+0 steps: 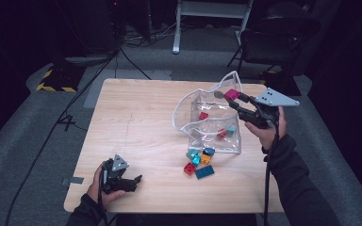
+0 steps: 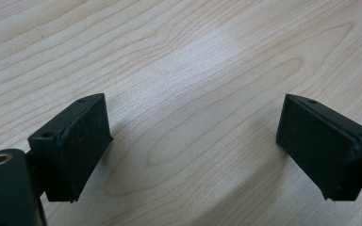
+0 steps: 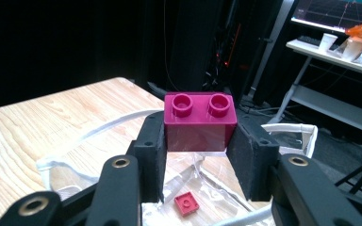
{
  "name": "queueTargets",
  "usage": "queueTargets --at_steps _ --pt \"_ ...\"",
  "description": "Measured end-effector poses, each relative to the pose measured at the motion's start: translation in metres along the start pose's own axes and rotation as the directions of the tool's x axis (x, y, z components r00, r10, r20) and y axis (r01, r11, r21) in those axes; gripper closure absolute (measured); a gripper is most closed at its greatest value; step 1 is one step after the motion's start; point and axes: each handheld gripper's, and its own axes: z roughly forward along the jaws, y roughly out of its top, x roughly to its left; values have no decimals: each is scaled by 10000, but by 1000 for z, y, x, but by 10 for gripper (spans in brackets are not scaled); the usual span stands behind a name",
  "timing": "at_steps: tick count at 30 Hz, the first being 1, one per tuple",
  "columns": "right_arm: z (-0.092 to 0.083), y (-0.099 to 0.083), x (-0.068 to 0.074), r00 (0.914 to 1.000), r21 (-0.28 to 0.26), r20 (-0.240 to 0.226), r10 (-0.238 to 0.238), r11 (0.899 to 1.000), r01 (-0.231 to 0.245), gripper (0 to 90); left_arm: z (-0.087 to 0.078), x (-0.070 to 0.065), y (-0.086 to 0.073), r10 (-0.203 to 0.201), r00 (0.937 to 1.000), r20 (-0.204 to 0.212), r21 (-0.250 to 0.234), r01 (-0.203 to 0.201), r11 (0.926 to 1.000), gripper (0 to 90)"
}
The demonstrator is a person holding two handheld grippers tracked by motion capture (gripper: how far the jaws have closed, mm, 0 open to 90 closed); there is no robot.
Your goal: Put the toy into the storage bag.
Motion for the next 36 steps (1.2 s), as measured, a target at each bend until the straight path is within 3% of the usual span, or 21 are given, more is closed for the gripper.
queueTargets --at_steps 8,20,36 --pt "12 -1 0 10000 399 65 6 9992 -9 591 0 0 0 0 10000 1 -1 0 10000 108" --pt "12 -4 1 9999 347 151 -69 9994 63 571 0 0 0 -2 10000 1 1 2 10000 107" --pt "-8 -6 4 9998 12 -10 -185 9998 185 530 0 0 0 -7 10000 2 5 7 10000 107"
